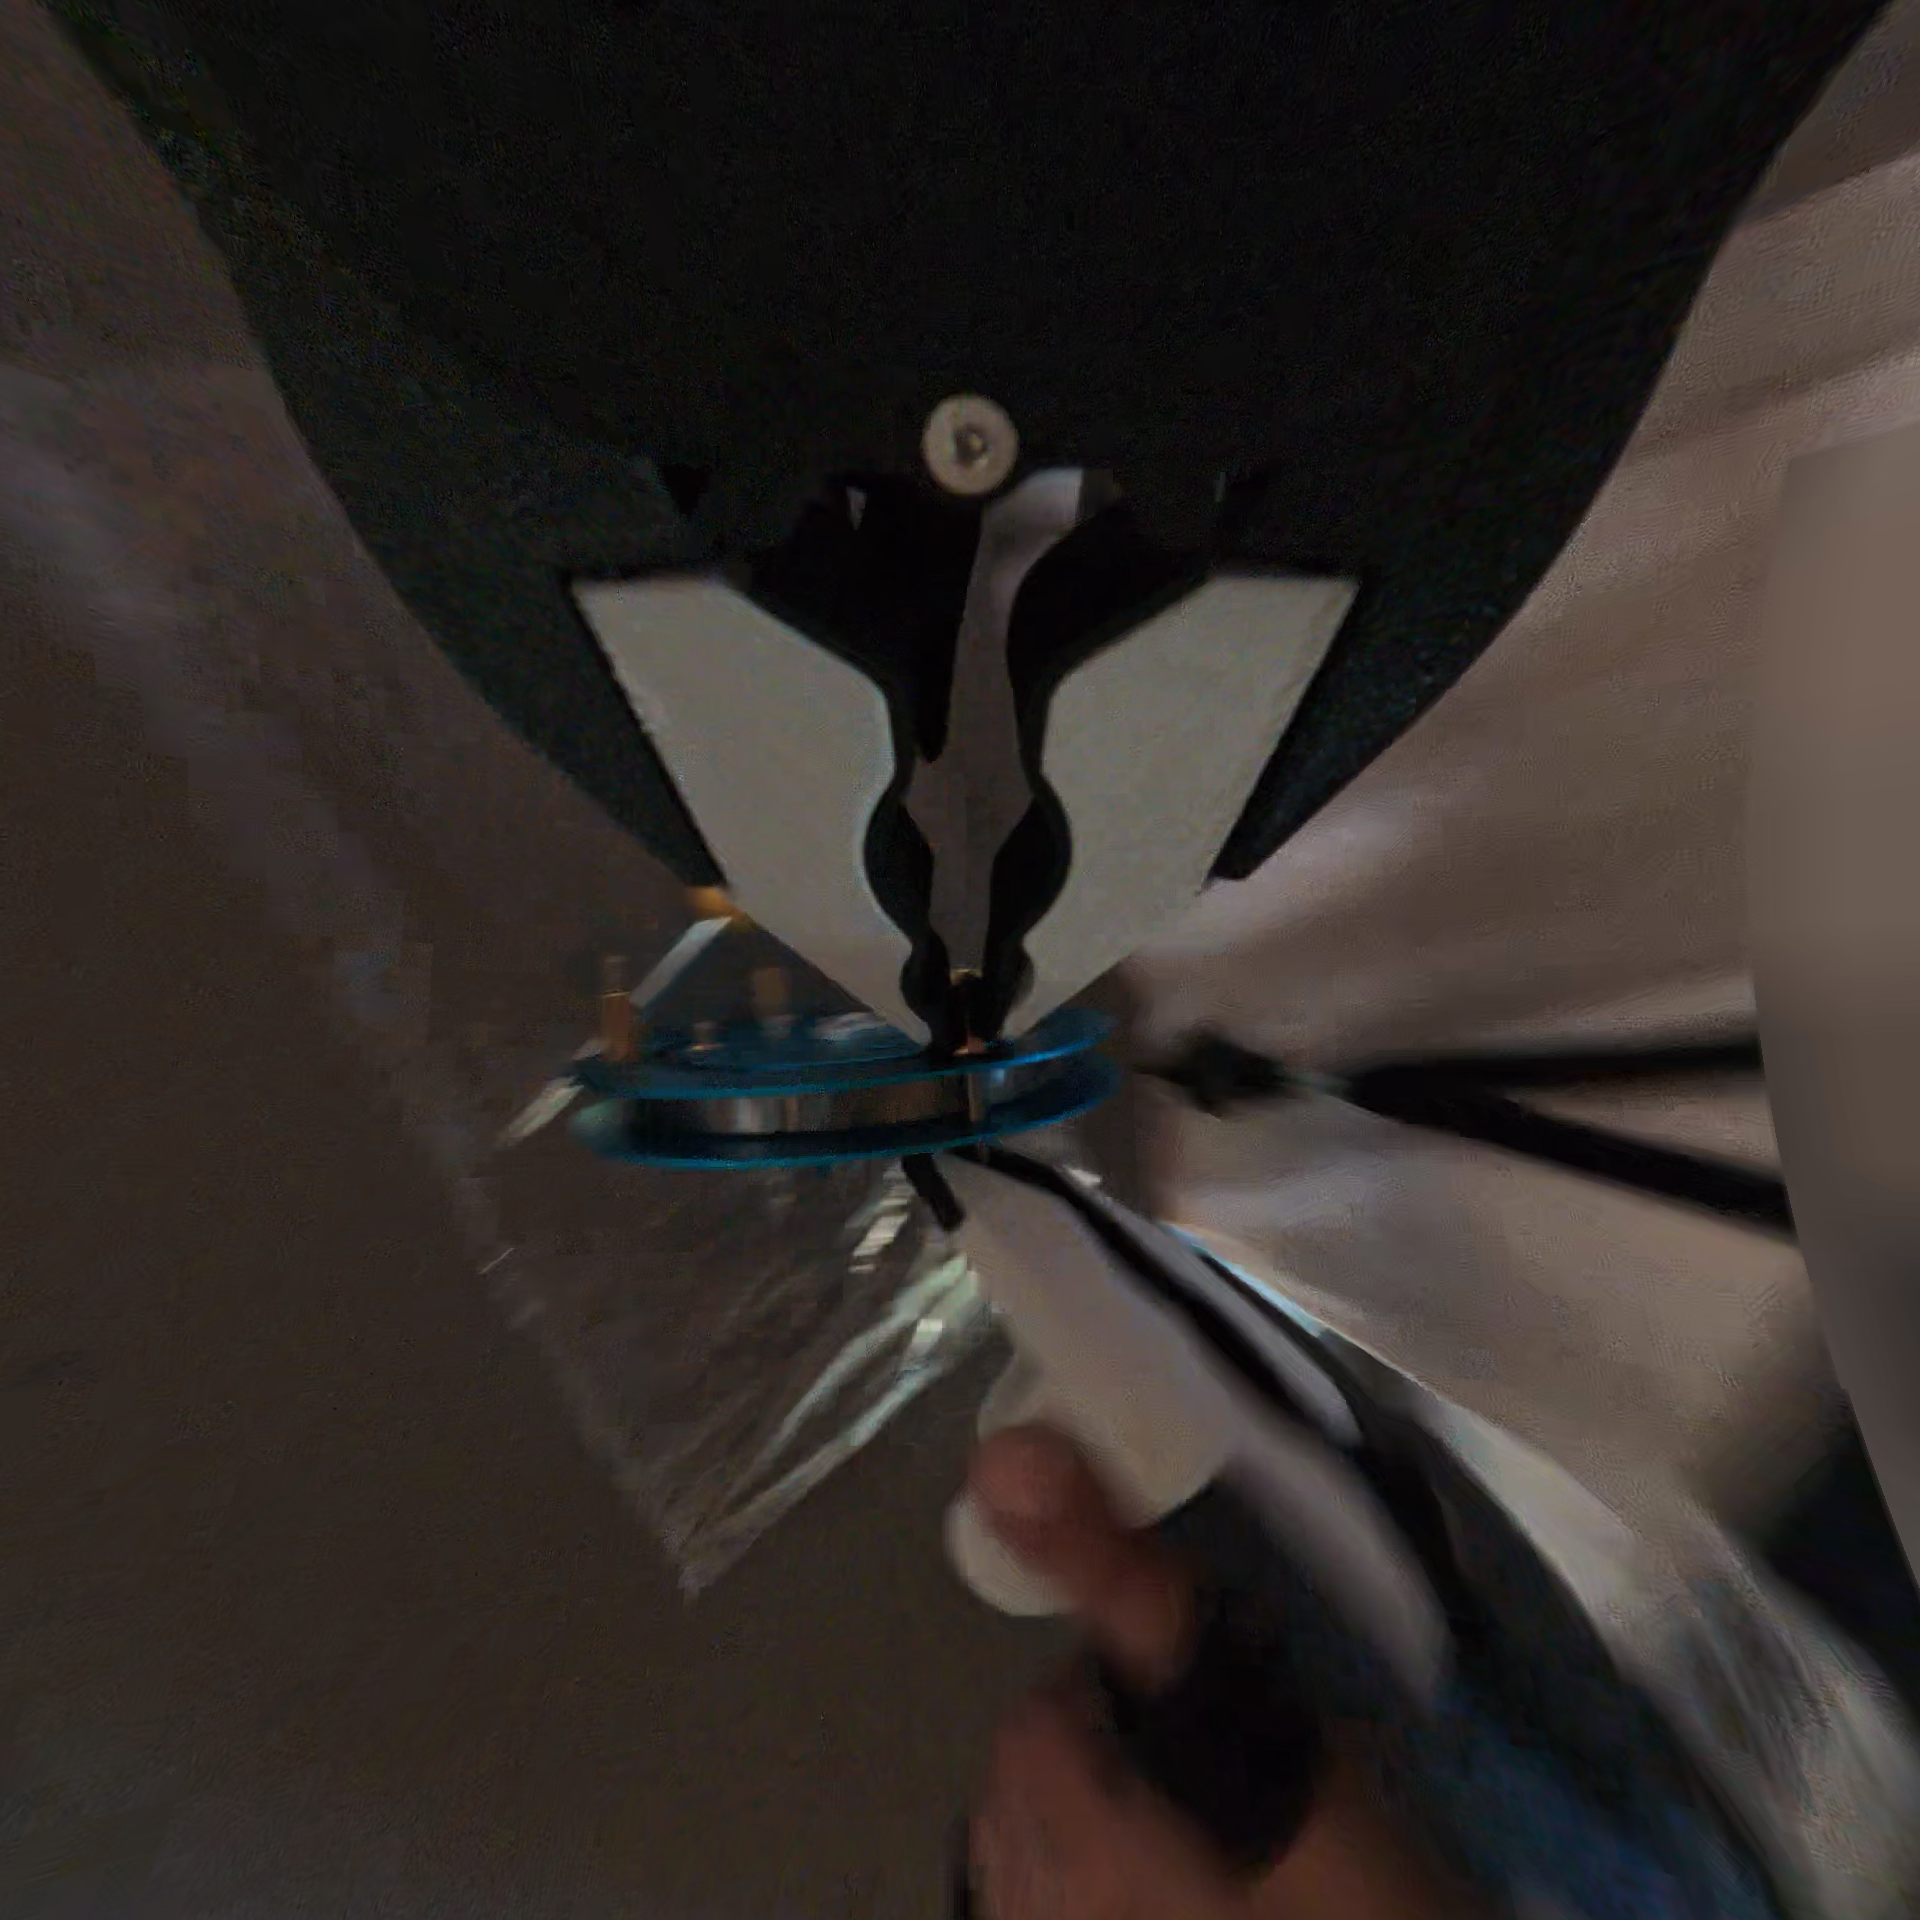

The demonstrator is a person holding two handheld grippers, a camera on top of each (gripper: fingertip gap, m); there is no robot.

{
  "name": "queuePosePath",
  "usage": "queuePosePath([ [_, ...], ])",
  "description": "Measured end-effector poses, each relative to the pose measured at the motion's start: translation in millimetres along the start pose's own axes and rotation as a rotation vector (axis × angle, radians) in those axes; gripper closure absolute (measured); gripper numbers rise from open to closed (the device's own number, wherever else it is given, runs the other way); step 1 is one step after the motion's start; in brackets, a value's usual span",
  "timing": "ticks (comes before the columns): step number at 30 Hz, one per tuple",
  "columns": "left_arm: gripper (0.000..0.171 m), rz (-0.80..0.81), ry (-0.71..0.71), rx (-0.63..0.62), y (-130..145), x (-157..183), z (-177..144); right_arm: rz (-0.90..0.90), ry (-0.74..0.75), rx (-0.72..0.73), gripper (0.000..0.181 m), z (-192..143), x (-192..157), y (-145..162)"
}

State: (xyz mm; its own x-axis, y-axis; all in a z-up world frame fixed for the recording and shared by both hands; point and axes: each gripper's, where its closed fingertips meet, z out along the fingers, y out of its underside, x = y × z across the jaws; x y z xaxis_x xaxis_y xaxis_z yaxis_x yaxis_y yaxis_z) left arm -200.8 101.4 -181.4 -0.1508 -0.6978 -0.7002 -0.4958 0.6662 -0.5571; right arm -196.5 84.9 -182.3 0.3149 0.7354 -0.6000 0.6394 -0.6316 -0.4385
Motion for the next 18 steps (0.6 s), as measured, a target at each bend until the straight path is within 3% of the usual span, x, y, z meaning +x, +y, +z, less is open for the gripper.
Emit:
queuePosePath([
  [2, 0.169, 0.340, -0.187, -0.042, 1, -4, 2, 0.285, -0.319, 0.017, 0.178, 1, -9, 2],
  [3, 0.169, 0.343, -0.201, -0.050, 2, -5, 2, 0.325, -0.383, 0.034, 0.178, 2, -10, 1],
  [4, 0.168, 0.250, -0.158, -0.040, 2, -6, 1, 0.275, -0.352, 0.047, 0.177, 2, -10, 1],
  [9, 0.168, -0.393, 0.198, 0.017, 0, 1, -2, -0.410, 0.337, 0.014, 0.174, -8, 3, -4],
  [11, 0.168, -0.544, 0.305, 0.050, -6, 5, -4, -0.553, 0.503, -0.046, 0.176, -5, 5, -3],
  [13, 0.168, -0.593, 0.344, 0.063, -9, 9, -5, -0.606, 0.556, -0.082, 0.177, -1, 5, -3],
  [16, 0.168, -0.494, 0.290, 0.057, -9, 10, -6, -0.488, 0.446, -0.089, 0.178, 1, 3, -1],
  [18, 0.169, -0.153, 0.100, 0.035, -10, 9, -4, -0.254, 0.236, -0.058, 0.178, 1, 0, 2],
])
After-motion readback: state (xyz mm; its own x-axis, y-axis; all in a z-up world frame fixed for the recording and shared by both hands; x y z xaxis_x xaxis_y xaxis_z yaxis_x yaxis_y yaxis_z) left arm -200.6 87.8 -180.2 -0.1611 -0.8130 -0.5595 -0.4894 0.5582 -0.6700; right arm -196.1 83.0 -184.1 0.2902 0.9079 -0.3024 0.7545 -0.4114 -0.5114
